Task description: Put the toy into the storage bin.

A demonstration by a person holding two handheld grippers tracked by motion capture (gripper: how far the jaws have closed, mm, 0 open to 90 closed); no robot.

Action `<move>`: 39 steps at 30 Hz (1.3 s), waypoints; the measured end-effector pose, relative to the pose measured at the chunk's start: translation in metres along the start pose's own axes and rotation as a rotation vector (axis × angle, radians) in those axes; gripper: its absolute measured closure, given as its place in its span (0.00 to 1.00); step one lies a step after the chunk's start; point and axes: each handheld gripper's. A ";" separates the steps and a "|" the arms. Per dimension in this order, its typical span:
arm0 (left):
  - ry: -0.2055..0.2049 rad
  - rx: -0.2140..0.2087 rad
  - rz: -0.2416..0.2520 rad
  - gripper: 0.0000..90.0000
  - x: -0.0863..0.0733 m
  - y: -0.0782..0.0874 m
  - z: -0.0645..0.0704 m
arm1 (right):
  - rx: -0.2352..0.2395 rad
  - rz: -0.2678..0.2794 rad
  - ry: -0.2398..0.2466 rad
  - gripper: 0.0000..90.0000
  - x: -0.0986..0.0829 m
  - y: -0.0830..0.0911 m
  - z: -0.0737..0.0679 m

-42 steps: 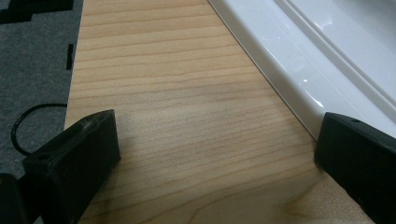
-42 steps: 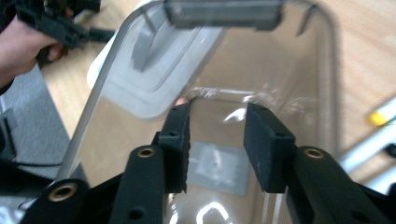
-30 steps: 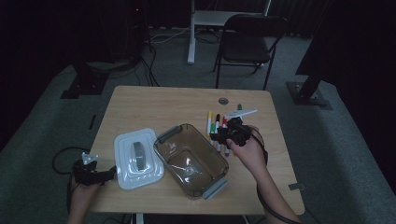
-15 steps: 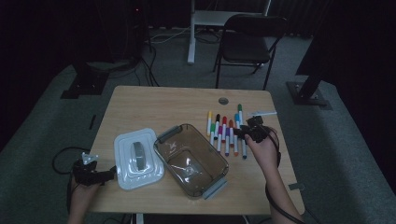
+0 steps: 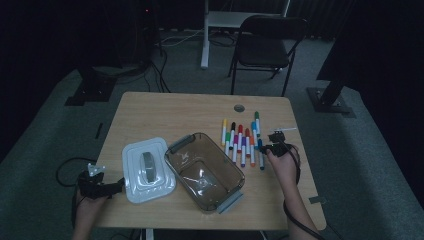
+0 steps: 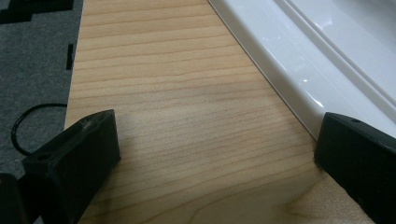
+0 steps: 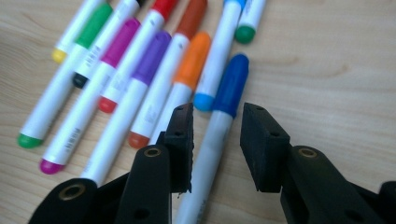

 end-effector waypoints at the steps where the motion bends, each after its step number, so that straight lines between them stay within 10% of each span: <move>1: 0.000 0.000 0.000 0.01 0.000 0.000 0.000 | -0.001 -0.008 -0.005 0.72 -0.001 -0.003 0.001; 19: 0.000 0.000 0.000 0.01 0.000 0.000 0.000 | -0.113 -0.074 -0.063 0.85 -0.010 -0.013 0.019; 27: 0.000 0.000 0.000 0.01 0.000 0.000 0.000 | -0.062 -0.027 -0.142 0.85 -0.008 0.008 0.029; 39: 0.000 0.000 0.000 0.01 0.000 0.000 0.000 | 0.043 0.088 -0.086 0.85 0.012 0.061 0.003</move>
Point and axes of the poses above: each handheld gripper's, and its own axes: y roughly backward along the jaws, x roughly out of its top, z roughly to its right
